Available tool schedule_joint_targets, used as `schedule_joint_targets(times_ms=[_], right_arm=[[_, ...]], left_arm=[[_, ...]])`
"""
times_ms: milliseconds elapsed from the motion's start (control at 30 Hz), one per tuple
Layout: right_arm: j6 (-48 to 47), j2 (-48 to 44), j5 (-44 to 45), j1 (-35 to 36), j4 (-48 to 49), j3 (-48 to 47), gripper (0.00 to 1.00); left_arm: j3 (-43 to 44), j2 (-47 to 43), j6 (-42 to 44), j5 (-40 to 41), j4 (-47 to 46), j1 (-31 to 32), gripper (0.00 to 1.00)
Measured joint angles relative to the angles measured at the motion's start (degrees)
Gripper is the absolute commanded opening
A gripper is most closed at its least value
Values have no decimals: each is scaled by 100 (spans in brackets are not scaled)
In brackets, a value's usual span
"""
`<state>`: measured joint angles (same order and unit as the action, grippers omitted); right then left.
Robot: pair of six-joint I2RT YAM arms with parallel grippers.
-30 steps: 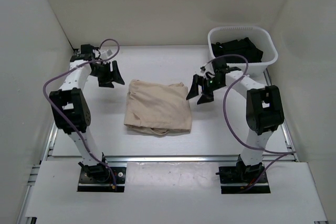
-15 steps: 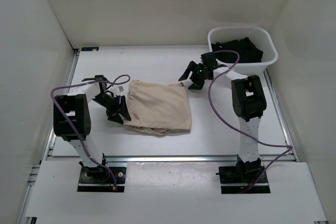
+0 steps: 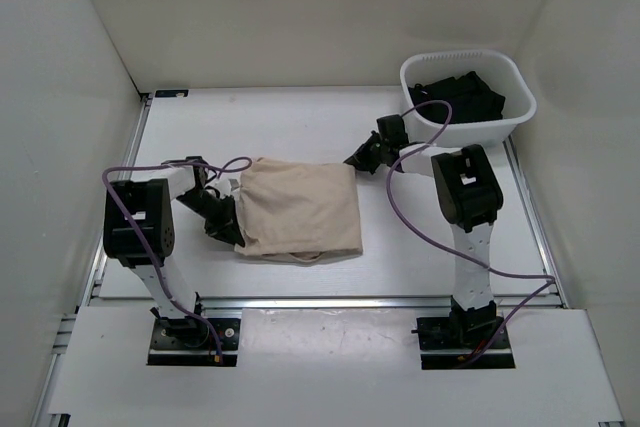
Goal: Fold and stack the trousers
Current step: Fold the trousers
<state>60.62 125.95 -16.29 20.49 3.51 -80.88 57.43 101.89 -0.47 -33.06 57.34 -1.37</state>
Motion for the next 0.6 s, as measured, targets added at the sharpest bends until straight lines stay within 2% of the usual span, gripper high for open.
schedule_joint_targets(times_ms=[100,267,300,333,367,433,467,567,600], right_arm=[[267,-267,310,-7,136,415,0],[367,-378,511,-20,138,485,1],[352,-378,514,-20,138,485,9],[326,-378,507,-22,131,481,18],[317,-378,505,-26,118,466,32],[247,-372,466,-44,46,367,51],[214,-365,411,-63,31,289,61],[131,-348,243,-107,-48,11,70],[79,-317,166,-122,-94,-140,75]], left_arm=[[-83,-13,-2,168,-52,0,14],[-146,-22,-7,372,-138,4,25],[-149,-22,-2,387,-146,4,29],[-151,-22,-2,407,-146,4,40],[-151,-22,24,420,-149,4,44],[-151,-22,4,470,-144,4,51],[-151,-22,7,492,-144,4,58],[-146,-39,9,531,-129,4,68],[-144,-66,4,544,-103,4,68]])
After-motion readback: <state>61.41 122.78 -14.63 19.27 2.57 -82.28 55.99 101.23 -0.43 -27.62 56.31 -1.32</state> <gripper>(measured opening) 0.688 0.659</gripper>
